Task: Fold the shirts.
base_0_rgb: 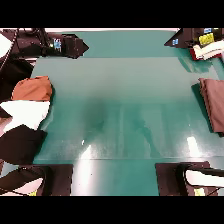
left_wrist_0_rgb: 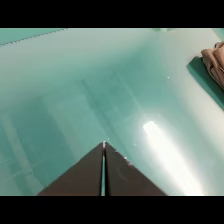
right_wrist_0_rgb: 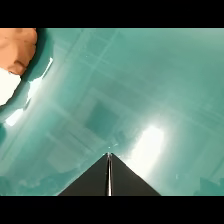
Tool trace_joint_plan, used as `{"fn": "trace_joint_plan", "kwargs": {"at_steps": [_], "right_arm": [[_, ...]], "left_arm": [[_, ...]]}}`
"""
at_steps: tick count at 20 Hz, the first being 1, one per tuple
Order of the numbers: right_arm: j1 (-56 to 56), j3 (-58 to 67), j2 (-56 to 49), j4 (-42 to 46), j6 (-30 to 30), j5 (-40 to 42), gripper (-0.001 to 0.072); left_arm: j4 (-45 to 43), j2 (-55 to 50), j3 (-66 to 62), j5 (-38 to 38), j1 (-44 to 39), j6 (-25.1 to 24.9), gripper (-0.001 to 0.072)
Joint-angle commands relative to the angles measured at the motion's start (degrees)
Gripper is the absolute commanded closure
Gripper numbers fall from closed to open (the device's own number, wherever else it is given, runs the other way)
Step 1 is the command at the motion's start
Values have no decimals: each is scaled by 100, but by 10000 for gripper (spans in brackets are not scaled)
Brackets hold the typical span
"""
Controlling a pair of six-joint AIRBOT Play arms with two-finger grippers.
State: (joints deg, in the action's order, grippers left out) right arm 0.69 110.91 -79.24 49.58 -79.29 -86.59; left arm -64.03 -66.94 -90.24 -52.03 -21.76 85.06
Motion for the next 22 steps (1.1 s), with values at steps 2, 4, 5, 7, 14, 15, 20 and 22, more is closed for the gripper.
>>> {"fn": "trace_joint_plan", "kwargs": {"at_steps": [2, 4, 5, 7, 14, 15, 20, 22], "right_arm": [[-26, 4, 2, -2, 2, -20, 692], [-26, 4, 2, -4, 2, -22, 692], [-26, 4, 4, -4, 2, -26, 692], [-26, 4, 2, -2, 2, -39, 692], [-26, 4, 2, -2, 4, -59, 692], [-26, 4, 2, -2, 4, -66, 692], [-26, 4, 2, 0, 4, -83, 692], [-26, 4, 2, 0, 4, -96, 692]], "left_arm": [[0, -2, 0, 17, 2, 0, 683], [0, -2, 0, 17, 2, 0, 683], [0, -2, 0, 17, 2, 0, 683], [0, -2, 0, 17, 2, 0, 683], [-697, 20, -57, 673, 120, -157, 659], [-1375, 17, -66, 542, 267, -63, 307], [-3139, -525, 387, -463, 1602, 964, 64], [-3136, -883, 920, -481, 2065, 968, 64]]}}
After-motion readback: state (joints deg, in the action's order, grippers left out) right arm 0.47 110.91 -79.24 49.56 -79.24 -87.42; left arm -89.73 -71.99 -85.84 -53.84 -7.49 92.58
